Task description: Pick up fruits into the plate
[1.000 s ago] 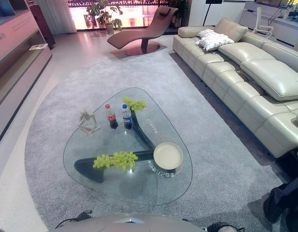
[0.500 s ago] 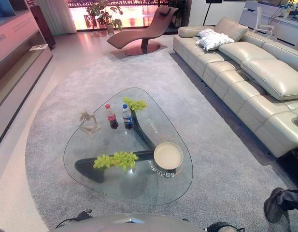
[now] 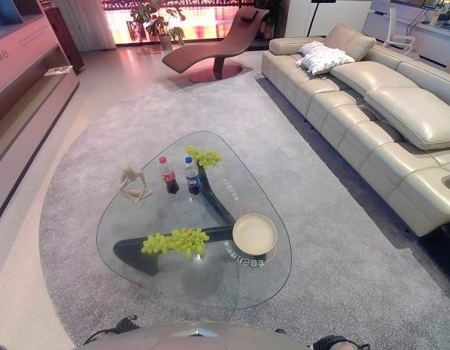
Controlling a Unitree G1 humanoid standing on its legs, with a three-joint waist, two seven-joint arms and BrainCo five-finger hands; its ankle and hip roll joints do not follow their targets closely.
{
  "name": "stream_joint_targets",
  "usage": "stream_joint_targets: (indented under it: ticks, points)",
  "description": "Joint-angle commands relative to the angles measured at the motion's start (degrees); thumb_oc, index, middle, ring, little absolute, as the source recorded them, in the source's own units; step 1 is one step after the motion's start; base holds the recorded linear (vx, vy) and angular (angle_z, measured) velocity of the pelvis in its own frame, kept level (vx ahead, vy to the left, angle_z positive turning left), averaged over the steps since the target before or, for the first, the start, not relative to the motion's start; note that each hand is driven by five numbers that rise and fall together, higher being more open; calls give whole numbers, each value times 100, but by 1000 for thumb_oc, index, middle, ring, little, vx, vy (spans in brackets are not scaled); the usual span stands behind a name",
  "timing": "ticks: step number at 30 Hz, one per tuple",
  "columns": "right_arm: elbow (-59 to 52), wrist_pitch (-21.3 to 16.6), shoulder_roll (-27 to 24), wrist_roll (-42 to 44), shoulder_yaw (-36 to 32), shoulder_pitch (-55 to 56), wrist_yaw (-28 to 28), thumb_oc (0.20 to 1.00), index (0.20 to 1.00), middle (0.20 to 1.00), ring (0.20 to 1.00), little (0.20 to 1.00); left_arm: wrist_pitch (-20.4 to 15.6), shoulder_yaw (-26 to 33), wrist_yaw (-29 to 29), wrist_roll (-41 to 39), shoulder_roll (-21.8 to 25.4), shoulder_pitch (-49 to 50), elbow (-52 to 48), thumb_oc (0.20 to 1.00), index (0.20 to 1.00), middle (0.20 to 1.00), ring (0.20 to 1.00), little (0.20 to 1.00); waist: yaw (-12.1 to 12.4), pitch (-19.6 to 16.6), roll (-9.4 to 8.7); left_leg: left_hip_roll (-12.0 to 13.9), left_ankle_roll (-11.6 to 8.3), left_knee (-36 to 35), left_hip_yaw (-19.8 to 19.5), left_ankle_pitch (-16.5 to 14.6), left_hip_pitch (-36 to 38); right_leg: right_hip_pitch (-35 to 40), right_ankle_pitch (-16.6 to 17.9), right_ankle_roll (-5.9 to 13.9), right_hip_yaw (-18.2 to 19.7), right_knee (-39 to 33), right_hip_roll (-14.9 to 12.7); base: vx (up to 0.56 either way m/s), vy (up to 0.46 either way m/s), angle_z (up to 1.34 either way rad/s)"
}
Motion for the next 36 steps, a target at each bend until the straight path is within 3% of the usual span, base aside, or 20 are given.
stream_joint_targets:
  ticks: [1, 4, 10, 23, 31, 36]
  points:
    - [352, 45, 89, -64, 106, -720, -28, 1000, 1000, 1000, 1000, 1000, -380, 36, 358, 149, 46, -595, 239, 1000, 1000, 1000, 1000, 1000, -54, 509, 20, -123, 259, 111, -89, -424, 130, 312, -292, -70, -228, 163, 10, 8, 12, -3]
    - [319, 66, -19, -52, 133, -776, 22, 1000, 1000, 1000, 1000, 1000, -696, 2, 646, 188, 163, -711, 48, 1000, 1000, 1000, 1000, 1000, -71, 598, 39, -120, 250, 132, -63, -407, 70, 253, -296, -70, -208, 182, 14, 0, 5, -1]
    - [277, 107, -252, 117, 221, -977, 62, 1000, 1000, 1000, 1000, 1000, -831, -302, 1053, 590, 507, -1186, -554, 1000, 1000, 1000, 1000, 1000, -106, 797, 114, -126, 260, 159, -29, -351, -162, -28, -293, -78, -131, 276, 20, -38, 20, -2]
    - [194, -148, -707, 651, 288, -1489, -195, 1000, 1000, 1000, 1000, 1000, -271, -1127, 1986, 1970, 1905, -3047, -1752, 1000, 1000, 1000, 1000, 1000, -374, 1664, 328, -260, 290, 205, -6, -156, -1003, -1009, -243, -108, 183, 593, 50, -102, 43, -5]
    - [63, -289, -886, 989, 332, -1758, -280, 1000, 1000, 1000, 1000, 1000, -196, -1277, 2599, 1985, 2299, -4030, -1519, 1000, 1000, 1000, 1000, 1000, -487, 2259, 238, -287, 215, 754, 4, -163, -1727, -1638, -253, -201, 283, 937, 92, -75, -8, -4]
    - [22, -371, -894, 1273, 358, -1913, -395, 1000, 1000, 1000, 1000, 1000, -287, -1314, 2490, 1786, 2335, -4539, -1312, 1000, 1000, 1000, 1000, 1000, -526, 2550, 152, -347, 228, 1031, -28, -211, -2152, -2060, -263, -249, 364, 1144, 158, -58, -39, 2]
